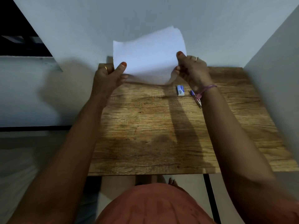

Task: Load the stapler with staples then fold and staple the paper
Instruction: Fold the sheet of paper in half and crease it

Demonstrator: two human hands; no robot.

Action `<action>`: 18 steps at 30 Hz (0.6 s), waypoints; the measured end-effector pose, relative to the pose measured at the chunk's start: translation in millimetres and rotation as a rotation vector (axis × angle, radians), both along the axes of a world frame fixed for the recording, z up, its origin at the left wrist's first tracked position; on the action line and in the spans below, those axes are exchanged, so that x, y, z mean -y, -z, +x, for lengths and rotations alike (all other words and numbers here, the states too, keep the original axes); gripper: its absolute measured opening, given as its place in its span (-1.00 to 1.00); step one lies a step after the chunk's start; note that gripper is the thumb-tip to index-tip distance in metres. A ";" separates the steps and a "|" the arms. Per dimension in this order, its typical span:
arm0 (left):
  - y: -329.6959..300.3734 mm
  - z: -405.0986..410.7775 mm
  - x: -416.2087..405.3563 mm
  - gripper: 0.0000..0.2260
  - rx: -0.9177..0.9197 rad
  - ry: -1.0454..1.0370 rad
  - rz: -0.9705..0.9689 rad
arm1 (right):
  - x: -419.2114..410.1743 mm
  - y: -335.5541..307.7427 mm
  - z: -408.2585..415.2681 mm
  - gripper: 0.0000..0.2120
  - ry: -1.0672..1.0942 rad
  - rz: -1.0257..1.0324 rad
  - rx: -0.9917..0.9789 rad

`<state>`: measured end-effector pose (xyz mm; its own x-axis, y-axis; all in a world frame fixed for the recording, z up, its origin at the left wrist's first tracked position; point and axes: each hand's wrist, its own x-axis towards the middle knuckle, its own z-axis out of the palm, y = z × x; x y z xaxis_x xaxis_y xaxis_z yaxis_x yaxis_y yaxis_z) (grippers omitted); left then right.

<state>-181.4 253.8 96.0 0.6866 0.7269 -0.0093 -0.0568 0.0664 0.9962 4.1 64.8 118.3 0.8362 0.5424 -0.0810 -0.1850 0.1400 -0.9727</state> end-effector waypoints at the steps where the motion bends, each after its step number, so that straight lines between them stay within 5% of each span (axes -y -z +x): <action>1: -0.5 -1.8 1.6 -0.71 0.005 -0.010 0.030 | 1.7 -1.2 0.5 -0.77 -0.015 0.002 0.034; 5: 9.7 -15.1 14.2 -0.93 0.012 -0.016 0.149 | 14.0 11.5 -5.4 -0.83 -0.050 -0.074 0.121; 9: 44.8 -34.6 30.1 -0.85 -0.163 -0.011 0.328 | 34.3 42.3 -24.1 -0.95 -0.110 -0.197 0.097; 15: 101.8 -62.0 53.7 -0.76 -0.485 0.069 0.569 | 69.2 84.4 -48.7 -0.80 -0.157 -0.456 0.008; 18: 114.0 -66.2 59.3 -0.74 -0.525 0.065 0.533 | 77.1 98.7 -49.9 -0.73 -0.160 -0.599 0.022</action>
<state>-247.6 194.5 -18.0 0.7305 0.6829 -0.0059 0.4227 -0.4453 0.7893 -45.8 -12.4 19.6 0.7529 0.5270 -0.3942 -0.1380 -0.4593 -0.8775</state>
